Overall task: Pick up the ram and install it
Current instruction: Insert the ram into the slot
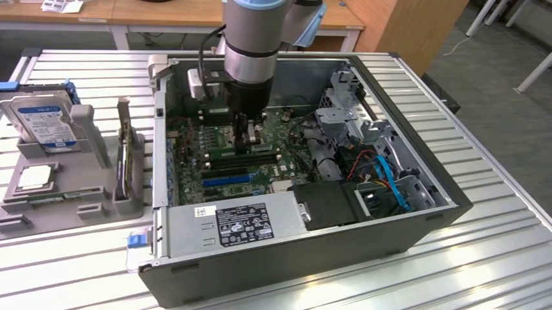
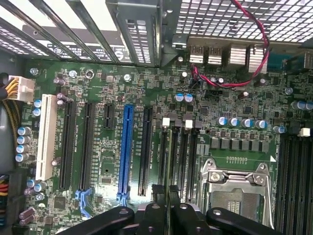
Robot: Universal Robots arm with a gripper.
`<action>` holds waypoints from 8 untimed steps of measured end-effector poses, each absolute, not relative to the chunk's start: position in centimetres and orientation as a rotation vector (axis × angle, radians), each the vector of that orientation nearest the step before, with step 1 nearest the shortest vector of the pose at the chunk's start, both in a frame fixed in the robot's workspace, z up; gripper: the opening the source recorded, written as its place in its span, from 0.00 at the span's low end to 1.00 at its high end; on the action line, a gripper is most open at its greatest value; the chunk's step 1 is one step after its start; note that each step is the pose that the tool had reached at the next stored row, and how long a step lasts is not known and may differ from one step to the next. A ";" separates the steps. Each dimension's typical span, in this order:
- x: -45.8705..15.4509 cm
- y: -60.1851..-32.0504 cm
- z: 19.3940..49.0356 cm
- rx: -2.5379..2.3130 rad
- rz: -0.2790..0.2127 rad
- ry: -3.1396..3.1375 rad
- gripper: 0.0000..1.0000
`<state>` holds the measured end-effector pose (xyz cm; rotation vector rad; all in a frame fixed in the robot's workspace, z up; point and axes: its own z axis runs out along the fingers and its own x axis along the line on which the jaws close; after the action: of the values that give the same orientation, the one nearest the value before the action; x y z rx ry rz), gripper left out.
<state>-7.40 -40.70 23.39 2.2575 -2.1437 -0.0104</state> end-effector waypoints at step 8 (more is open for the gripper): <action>-7.2 -40.7 23.3 2.254 -0.018 -2.141 0.13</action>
<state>-7.16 -40.69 23.32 2.2540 -2.1407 -0.0184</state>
